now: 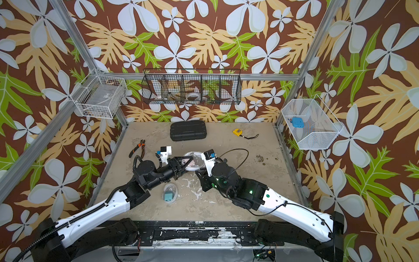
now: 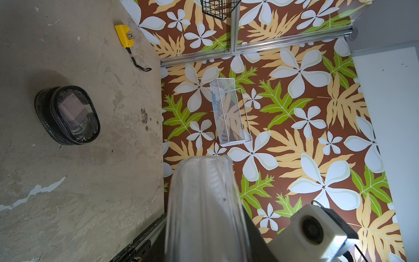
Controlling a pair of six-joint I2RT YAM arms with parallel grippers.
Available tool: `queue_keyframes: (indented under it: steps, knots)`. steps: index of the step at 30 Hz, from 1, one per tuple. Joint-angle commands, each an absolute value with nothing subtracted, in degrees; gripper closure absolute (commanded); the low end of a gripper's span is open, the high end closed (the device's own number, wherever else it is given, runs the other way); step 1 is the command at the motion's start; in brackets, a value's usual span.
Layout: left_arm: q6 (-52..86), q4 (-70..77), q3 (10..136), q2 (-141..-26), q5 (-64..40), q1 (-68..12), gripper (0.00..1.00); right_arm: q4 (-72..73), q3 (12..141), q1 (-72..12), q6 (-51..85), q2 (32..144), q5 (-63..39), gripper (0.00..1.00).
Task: Pack away charging kits
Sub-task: Zip the zipper on the storage bag.
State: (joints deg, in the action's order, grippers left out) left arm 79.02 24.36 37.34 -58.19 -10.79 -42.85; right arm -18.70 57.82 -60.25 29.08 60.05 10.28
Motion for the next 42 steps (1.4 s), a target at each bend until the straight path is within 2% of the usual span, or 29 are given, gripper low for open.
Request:
queue_keyframes:
  steps: [1,15,24,37,42]
  knots:
    - [79.32,26.9,37.45,-58.05,-10.9,-42.86,0.88,-17.92,58.05,-60.22,27.86,60.71,10.98,0.71]
    - [79.57,27.99,37.44,-57.98,-11.61,-42.83,0.88,-15.6,58.71,-60.23,27.47,63.54,13.78,0.77]
    - [79.59,27.35,37.49,-57.44,-11.21,-42.82,0.88,-15.48,58.04,-60.27,28.65,63.51,16.16,1.0]
    - [79.35,25.82,37.55,-57.23,-11.63,-42.69,0.88,-20.67,55.46,-58.04,26.81,58.8,22.6,1.0]
    - [78.13,24.33,37.88,-57.12,-16.44,-41.18,0.94,-21.76,56.29,-55.96,24.44,59.65,25.28,1.0]
